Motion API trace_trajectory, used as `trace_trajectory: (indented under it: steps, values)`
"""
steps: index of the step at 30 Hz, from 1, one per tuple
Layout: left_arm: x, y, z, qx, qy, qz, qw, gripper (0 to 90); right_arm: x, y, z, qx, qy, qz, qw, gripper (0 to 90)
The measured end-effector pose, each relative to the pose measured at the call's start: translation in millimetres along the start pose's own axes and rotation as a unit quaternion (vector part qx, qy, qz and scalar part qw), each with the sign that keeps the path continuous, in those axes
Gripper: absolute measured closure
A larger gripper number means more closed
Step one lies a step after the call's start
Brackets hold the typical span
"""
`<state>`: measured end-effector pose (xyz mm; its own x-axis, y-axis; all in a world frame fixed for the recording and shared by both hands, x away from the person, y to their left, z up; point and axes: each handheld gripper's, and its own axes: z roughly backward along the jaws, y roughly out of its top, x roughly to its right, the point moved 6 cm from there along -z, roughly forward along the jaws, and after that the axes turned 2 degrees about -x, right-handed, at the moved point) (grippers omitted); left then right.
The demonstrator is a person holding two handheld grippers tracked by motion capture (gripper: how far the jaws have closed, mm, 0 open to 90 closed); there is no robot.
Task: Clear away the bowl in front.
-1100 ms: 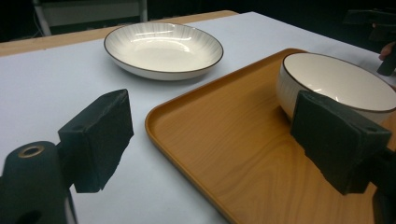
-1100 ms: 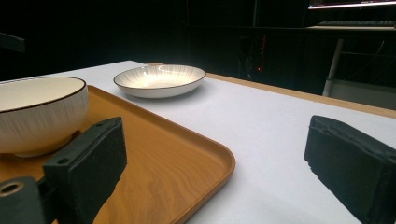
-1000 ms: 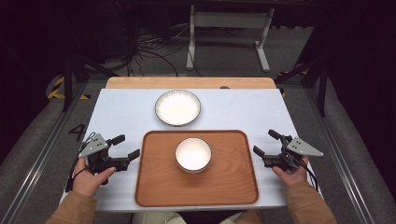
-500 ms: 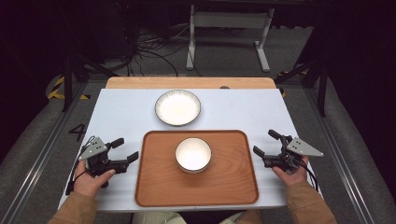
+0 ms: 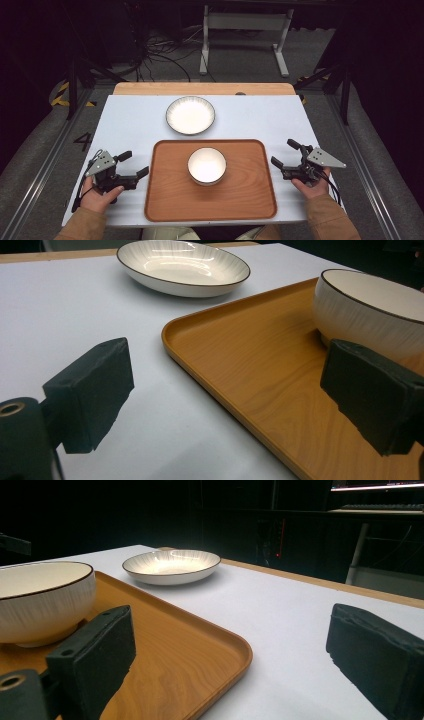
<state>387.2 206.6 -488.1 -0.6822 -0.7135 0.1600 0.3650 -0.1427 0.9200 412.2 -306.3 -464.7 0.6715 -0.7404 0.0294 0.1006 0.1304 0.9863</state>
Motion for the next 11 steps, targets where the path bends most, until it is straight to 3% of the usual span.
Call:
trace_trajectory:
  steps: [11]
  values:
    - [-0.6, 0.0, 0.5, 0.001, 0.001, 0.004, 1.0000, 7.4, -0.2, 0.0, 0.1, 0.000, -0.001, 0.001, 1.0000, 6.3]
